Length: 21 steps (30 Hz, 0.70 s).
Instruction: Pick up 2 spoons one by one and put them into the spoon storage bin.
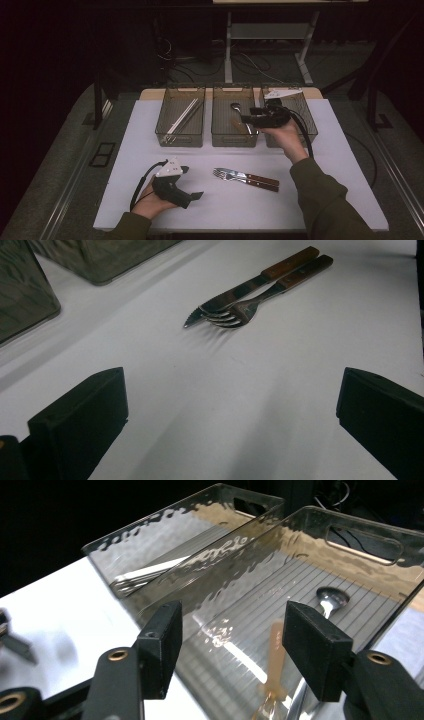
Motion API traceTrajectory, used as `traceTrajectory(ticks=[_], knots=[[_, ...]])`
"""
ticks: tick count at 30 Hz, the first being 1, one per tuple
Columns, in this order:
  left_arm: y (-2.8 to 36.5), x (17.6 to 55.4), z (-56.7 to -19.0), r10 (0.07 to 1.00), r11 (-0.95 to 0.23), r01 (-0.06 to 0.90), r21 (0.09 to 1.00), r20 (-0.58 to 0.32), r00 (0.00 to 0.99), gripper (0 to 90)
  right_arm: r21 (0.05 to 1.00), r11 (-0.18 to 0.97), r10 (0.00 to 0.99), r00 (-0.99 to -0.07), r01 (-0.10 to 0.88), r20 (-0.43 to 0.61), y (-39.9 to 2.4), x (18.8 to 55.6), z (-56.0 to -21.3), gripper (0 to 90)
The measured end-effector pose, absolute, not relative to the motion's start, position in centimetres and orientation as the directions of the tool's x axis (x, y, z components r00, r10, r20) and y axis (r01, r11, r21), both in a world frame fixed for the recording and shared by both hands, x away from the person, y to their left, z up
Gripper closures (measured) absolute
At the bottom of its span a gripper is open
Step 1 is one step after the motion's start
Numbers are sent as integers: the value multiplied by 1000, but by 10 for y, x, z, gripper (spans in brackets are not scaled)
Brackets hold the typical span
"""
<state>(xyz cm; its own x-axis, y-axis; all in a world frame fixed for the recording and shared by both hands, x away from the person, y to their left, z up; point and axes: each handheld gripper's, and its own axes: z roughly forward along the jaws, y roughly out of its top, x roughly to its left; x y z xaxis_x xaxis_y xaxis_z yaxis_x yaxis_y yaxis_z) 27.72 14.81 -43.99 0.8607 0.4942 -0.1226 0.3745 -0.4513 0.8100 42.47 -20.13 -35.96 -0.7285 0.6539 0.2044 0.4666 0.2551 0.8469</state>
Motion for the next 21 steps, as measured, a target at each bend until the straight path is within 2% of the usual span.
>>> traceTrajectory(ticks=[6,21], knots=[[148,278,-440,498,-450,378,809,-124,858,0,862,233,624,-749,451,223,-216,404,-361,406],[148,277,-440,501,-448,382,809,-126,856,0,860,282,565,-798,427,211,-236,353,-377,403]])
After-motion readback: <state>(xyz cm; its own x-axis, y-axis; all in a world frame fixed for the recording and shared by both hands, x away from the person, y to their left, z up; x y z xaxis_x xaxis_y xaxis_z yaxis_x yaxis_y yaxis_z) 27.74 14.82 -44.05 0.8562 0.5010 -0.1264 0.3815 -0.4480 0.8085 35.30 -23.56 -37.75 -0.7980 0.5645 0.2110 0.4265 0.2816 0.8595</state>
